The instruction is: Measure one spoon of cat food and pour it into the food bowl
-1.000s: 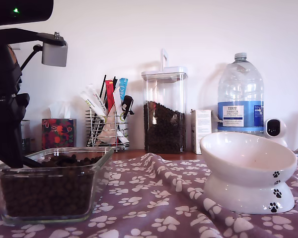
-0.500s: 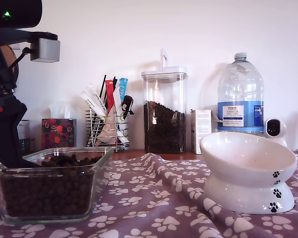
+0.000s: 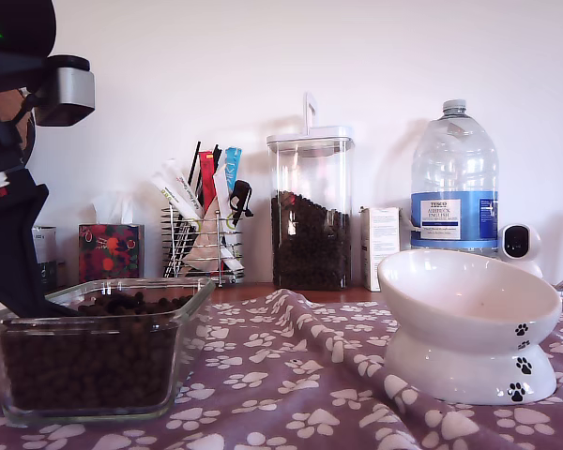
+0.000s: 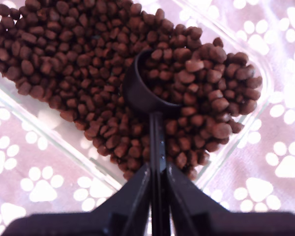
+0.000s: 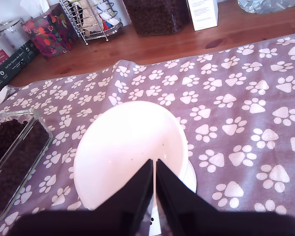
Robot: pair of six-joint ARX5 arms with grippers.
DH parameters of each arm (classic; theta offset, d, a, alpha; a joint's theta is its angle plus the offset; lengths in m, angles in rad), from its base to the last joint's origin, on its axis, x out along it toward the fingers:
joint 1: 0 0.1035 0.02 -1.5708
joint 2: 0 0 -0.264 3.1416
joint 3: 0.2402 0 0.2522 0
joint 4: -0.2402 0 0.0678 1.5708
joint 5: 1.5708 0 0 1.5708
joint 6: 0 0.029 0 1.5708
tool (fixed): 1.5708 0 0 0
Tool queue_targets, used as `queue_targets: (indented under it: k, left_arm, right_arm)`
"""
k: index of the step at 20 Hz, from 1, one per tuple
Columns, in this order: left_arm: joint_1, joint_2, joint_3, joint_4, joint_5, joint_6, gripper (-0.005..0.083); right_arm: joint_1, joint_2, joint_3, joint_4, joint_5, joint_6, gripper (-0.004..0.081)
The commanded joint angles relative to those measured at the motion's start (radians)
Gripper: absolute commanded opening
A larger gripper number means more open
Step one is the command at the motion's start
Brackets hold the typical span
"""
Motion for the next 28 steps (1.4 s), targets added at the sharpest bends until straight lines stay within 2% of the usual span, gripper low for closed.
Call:
queue_targets:
  k: [1,7,12,17,28]
  left_arm:
    - [0.018,0.024,-0.004,0.0,0.027,-0.013,-0.0021]
    - [0.078,0.051,-0.003,0.003,0.096,-0.03,-0.0021]
    - [0.127,0.099,-0.003,0.007,0.211,-0.048,-0.0021]
    - [0.163,0.108,-0.003,0.032,0.272,-0.048,-0.0021]
    - [0.309,0.108,-0.003,0.05,0.378,-0.046,-0.0021]
  right_arm:
    - [0.005,0.005,-0.001,0.005,-0.001,0.003,-0.0012]
    - [0.005,0.005,-0.001,0.005,-0.001,0.003,-0.0012]
    - [0.005,0.005,-0.001,0.005,-0.002,0.004,-0.0013]
    - [0.005,0.005,-0.001,0.005,-0.053,0.004,-0.0013]
    - [0.005,0.005,-0.001,0.005,-0.058,0.004,-0.0013]
